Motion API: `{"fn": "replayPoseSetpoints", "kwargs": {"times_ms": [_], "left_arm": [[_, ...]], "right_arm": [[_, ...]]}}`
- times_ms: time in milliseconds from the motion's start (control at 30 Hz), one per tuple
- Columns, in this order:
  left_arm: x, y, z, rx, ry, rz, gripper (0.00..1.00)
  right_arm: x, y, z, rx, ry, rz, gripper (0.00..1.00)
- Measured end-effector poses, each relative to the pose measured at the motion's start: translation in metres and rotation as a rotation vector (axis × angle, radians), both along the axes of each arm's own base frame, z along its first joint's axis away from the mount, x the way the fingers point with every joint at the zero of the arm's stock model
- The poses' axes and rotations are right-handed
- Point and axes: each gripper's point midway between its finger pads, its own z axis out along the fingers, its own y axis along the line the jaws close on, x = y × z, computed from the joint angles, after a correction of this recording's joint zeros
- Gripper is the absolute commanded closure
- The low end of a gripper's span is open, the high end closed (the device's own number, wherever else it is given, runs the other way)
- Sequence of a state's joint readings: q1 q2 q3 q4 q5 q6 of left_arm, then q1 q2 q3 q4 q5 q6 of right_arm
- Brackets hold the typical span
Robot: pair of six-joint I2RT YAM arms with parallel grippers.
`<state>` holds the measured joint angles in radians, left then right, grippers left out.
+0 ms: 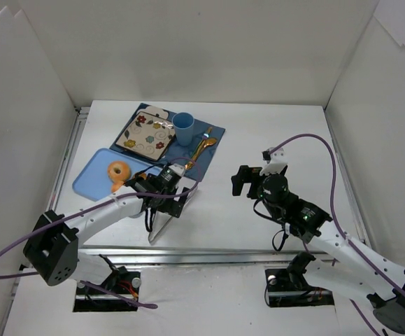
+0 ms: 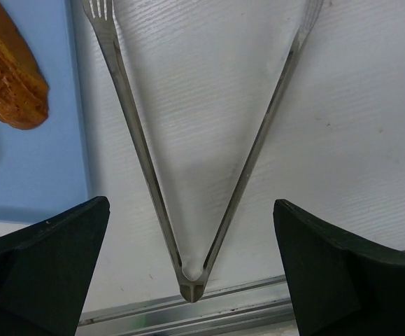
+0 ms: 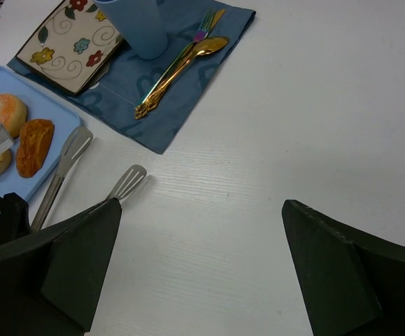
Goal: Place the bread
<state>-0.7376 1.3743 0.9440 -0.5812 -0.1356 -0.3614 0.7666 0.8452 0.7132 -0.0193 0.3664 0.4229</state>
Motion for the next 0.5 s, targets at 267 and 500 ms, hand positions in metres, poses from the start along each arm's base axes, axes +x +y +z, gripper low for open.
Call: {"fn": "replayPoseSetpoints", "kwargs": {"times_ms": [267,500], "left_arm": [[0.005,0.000,-0.014,-0.048,0.061,0.004,0.00],[0.002,-0.002,-0.022,-0.090,0.099,-0.012,0.00]], "right_arm": [[0.000,0.000,0.001,0.003,-0.002,0.001,0.02],[0.000,0.001,0.001,0.003,-0.001,0.005,0.02]]}}
